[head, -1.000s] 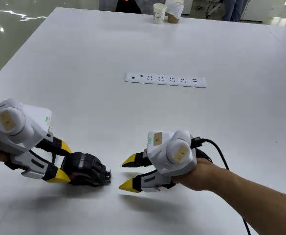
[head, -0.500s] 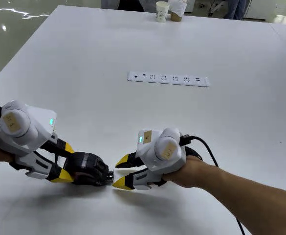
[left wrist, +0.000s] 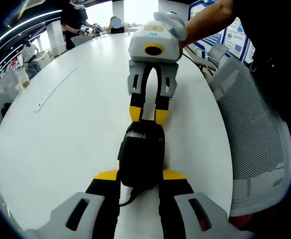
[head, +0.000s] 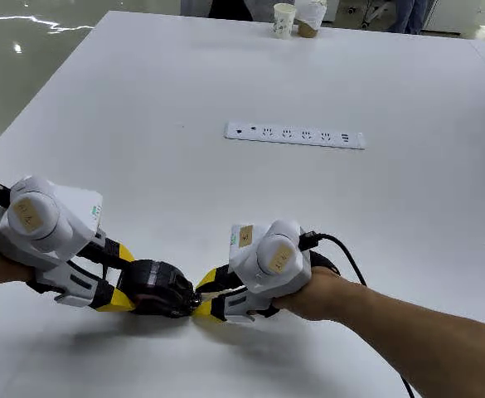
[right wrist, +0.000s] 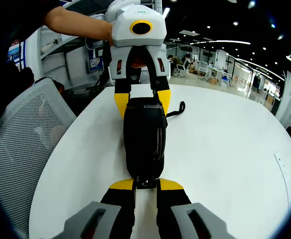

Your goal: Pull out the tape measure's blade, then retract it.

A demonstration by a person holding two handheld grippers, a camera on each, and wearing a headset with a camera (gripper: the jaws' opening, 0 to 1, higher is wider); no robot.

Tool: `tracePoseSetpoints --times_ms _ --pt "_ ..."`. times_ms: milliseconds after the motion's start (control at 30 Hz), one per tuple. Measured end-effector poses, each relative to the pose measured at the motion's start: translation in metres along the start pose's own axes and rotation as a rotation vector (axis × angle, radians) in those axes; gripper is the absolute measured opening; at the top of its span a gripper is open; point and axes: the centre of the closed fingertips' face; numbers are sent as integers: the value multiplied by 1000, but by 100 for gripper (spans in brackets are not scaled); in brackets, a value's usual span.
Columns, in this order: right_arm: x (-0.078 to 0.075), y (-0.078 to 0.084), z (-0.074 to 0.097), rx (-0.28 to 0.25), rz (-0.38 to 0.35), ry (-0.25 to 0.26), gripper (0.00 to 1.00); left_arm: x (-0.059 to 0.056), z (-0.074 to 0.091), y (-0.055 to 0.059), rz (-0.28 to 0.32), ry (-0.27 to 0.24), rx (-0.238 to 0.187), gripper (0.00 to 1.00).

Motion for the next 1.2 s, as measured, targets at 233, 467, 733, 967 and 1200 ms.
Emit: tracePoseSetpoints --times_ms 233,467,733,967,1200 --pt "0 0 0 5 18 10 11 0 0 0 6 3 -7 23" --pt "0 0 1 12 49 23 9 0 0 0 5 1 -4 23" --pt "1 0 1 13 55 23 9 -1 0 0 5 2 1 22" --pt "2 2 3 11 56 23 9 -1 0 0 -1 2 2 22" --pt "1 8 8 20 60 26 9 -1 0 0 -1 5 4 22"
Point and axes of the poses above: the centre of the closed fingertips' face, and the gripper's own axes: z roughly backward along the fingers, x roughly to its left, y roughly out of its underside, and after that the axes turned 7 degrees about x, right-handed
